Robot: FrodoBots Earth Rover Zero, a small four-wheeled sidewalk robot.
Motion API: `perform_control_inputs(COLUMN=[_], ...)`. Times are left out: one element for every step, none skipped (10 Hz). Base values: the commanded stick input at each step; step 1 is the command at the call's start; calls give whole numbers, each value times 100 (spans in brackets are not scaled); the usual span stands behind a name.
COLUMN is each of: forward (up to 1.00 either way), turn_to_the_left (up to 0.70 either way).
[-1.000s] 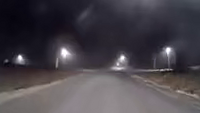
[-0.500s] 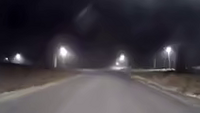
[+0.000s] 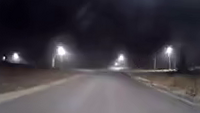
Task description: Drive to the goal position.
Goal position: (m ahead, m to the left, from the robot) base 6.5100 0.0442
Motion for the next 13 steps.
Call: perform_control_inputs(forward=[100,100,100,100,100,100,100,100,100,100,100,100,100], turn_to_the_left=[0,0,0,0,0,0,0,0,0,0,0,0,0])
